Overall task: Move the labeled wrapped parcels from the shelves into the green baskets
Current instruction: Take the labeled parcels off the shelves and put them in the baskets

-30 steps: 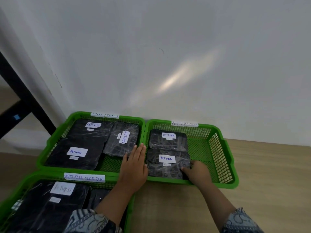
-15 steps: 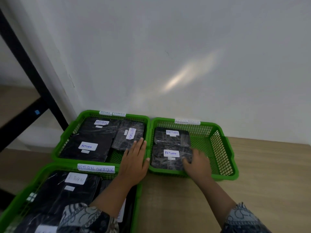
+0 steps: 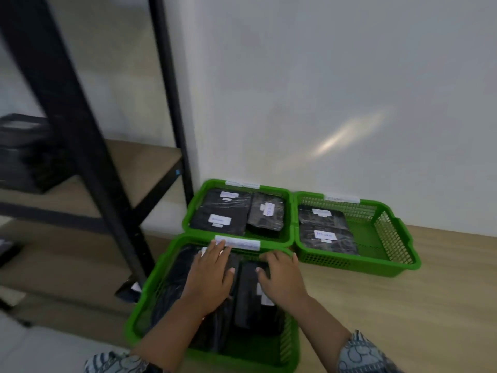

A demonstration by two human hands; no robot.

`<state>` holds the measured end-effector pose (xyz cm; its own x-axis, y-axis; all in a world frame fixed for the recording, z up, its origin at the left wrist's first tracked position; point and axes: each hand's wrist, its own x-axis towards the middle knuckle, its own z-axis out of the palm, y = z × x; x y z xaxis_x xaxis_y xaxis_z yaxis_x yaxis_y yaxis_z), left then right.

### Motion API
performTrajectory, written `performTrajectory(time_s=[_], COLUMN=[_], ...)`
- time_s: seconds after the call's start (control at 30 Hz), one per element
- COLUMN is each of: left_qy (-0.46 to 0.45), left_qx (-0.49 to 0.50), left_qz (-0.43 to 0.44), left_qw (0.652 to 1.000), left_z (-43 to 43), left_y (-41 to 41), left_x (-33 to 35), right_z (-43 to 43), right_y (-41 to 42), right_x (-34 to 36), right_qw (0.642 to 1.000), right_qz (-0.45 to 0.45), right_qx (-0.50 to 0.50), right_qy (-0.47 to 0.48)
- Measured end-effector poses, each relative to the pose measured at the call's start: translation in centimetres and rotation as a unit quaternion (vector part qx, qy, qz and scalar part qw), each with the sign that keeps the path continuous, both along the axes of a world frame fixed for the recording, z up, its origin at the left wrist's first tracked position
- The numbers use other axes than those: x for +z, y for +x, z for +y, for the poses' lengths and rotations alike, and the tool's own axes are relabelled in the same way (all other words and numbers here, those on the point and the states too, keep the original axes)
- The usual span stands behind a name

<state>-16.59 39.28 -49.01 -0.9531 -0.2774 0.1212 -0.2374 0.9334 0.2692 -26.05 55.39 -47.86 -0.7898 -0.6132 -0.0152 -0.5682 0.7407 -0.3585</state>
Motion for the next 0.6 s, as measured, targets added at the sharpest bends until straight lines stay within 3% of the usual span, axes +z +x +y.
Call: performTrajectory(time_s=[0.27, 0.6], left_qy=[-0.057, -0.014], left_qx=[0.068, 0.176], left_qz=[-0.016, -0.026], left_qw=[0.996, 0.984], left_z=[-6.4, -13.2], left_y=[15.6, 30.0], left_x=[-0.1, -1.8], right_z=[-8.8, -19.5], right_y=[13.7, 25.5], right_x=[-0.7, -1.7], right_qw=[0.994, 0.976], right_qz=[-0.027, -0.048], right_qx=[0.104, 0.212], right_qy=[-0.028, -0.006])
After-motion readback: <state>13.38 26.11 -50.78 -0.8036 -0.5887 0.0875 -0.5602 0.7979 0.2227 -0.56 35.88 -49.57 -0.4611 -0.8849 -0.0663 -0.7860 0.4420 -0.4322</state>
